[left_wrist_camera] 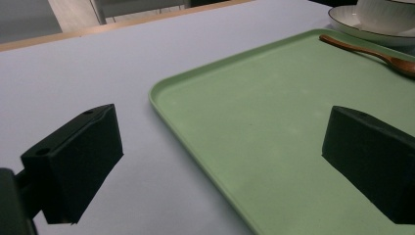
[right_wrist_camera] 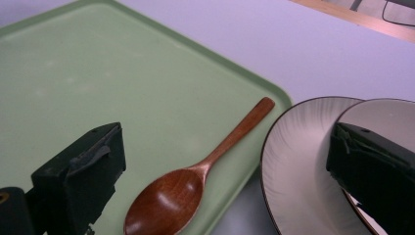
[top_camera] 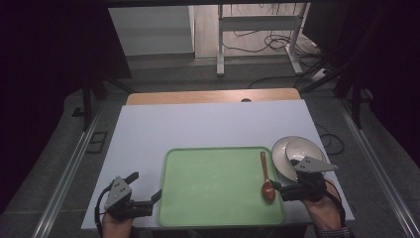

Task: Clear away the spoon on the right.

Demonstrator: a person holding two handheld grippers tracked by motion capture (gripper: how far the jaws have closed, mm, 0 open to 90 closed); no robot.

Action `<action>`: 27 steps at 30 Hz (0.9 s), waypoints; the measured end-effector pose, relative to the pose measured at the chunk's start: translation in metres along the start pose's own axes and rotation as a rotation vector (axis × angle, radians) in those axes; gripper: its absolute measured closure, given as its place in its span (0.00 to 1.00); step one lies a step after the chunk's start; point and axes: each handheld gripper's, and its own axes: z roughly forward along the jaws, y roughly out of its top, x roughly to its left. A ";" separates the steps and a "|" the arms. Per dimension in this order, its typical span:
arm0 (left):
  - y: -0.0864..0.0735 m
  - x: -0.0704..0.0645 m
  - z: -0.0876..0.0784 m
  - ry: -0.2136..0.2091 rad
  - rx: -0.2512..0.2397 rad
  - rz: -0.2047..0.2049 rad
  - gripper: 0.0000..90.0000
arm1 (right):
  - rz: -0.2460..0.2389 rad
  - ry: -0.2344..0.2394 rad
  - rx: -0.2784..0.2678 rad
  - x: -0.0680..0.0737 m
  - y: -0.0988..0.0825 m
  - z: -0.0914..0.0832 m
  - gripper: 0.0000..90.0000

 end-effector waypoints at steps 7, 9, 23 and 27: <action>0.000 0.000 0.000 0.001 0.001 0.000 0.01 | 0.001 -0.028 0.001 -0.003 -0.005 -0.009 0.01; 0.000 0.000 0.000 0.001 0.000 -0.002 0.01 | 0.007 -0.034 -0.002 -0.003 -0.006 -0.011 0.01; -0.001 0.001 0.001 0.001 0.002 -0.004 0.01 | 0.032 -0.078 -0.015 -0.008 -0.017 -0.028 0.00; -0.001 0.001 0.001 0.002 0.002 -0.005 0.01 | 0.039 -0.095 -0.021 -0.010 -0.021 -0.034 0.00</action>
